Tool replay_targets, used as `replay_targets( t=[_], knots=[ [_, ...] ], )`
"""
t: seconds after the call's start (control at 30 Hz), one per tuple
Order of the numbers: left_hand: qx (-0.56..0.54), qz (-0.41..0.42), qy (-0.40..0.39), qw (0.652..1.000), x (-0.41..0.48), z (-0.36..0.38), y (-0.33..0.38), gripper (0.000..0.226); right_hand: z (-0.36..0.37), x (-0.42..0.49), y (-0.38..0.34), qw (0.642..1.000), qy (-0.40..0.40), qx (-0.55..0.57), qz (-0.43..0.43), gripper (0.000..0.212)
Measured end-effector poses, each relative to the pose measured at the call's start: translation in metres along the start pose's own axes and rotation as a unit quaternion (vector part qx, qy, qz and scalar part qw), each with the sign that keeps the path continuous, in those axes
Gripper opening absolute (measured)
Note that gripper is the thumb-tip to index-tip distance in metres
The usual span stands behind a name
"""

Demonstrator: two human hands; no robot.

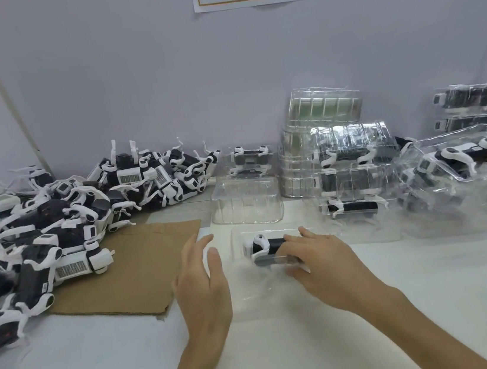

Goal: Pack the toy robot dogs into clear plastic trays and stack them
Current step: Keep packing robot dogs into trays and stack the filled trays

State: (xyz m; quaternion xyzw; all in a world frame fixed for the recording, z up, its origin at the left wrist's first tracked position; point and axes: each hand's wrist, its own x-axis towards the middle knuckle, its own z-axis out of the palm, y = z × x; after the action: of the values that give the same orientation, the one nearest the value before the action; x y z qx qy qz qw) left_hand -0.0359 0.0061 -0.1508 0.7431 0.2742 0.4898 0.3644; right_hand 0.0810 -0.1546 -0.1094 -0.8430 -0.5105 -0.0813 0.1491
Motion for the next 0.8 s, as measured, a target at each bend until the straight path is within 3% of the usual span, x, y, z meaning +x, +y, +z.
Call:
replay_targets(
  t=[0.07, 0.17, 0.23, 0.37, 0.5, 0.67, 0.8],
  knots=[
    [-0.046, -0.045, 0.006, 0.998, 0.004, -0.002, -0.001, 0.028, -0.010, 0.011, 0.002, 0.999, 0.006, 0.030, 0.025, 0.009],
    [-0.051, -0.091, -0.074, 0.992, 0.005, -0.004, -0.005, 0.026, -0.025, 0.036, 0.006, 0.996, 0.035, 0.067, 0.048, 0.014],
    [0.070, -0.044, -0.176, 0.981, 0.002, -0.004, -0.014, 0.037, -0.032, 0.058, 0.005, 0.992, 0.070, 0.094, 0.039, 0.019],
    [0.307, 0.053, -0.343, 0.886, -0.008, 0.006, -0.032, 0.058, -0.037, 0.119, 0.002, 0.986, 0.128, 0.107, 0.000, 0.022],
    [0.353, 0.082, -0.353, 0.862, -0.010, 0.010, -0.039, 0.055, -0.042, 0.188, 0.009, 0.979, 0.186, 0.076, -0.024, 0.021],
    [0.391, 0.092, -0.352, 0.845, 0.000, 0.016, -0.028, 0.051, -0.051, 0.269, 0.035, 0.980, 0.196, 0.006, -0.021, 0.016],
    [0.341, 0.101, -0.359, 0.863, 0.004, 0.017, -0.029, 0.053, -0.041, 0.314, 0.058, 0.984, 0.177, -0.022, 0.024, 0.019]
  ],
)
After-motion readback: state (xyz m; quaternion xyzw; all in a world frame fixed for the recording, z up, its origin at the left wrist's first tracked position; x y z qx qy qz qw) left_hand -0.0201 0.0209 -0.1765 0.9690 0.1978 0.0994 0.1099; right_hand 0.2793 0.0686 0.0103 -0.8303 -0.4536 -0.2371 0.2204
